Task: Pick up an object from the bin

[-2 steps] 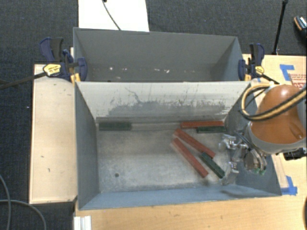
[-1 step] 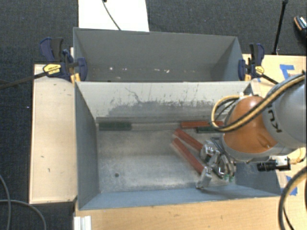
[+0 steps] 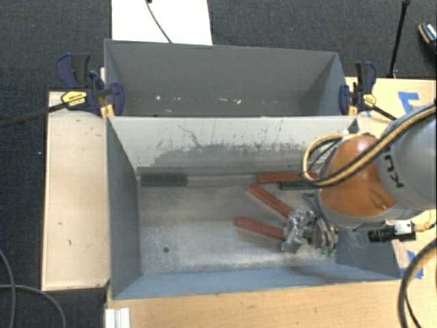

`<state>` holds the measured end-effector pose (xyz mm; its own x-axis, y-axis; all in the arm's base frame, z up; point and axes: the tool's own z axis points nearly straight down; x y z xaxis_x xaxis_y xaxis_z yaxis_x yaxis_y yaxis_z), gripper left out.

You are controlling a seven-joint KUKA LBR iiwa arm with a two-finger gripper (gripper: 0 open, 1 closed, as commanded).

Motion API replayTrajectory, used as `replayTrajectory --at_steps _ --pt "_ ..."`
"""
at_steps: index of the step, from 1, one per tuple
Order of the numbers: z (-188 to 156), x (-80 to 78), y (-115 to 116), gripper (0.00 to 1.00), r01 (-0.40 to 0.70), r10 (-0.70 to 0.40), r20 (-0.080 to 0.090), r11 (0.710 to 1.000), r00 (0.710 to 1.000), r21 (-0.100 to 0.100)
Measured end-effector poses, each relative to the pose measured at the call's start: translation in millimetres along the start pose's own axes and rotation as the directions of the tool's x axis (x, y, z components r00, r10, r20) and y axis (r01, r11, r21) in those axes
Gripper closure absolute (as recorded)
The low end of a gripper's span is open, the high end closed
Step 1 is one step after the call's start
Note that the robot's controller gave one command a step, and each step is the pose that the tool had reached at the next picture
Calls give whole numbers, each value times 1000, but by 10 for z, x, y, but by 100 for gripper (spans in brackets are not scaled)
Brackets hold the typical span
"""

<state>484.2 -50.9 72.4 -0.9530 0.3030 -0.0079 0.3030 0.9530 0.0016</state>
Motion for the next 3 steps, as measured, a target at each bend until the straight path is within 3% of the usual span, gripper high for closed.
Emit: replayTrajectory --at_steps 1,2,3 --pt "-69 107 121 100 20 -20 -9 1000 1000 1" --pt "-66 104 115 0 24 -24 -9 1000 1000 2" --pt "16 111 176 0 -54 54 -8 999 999 1"
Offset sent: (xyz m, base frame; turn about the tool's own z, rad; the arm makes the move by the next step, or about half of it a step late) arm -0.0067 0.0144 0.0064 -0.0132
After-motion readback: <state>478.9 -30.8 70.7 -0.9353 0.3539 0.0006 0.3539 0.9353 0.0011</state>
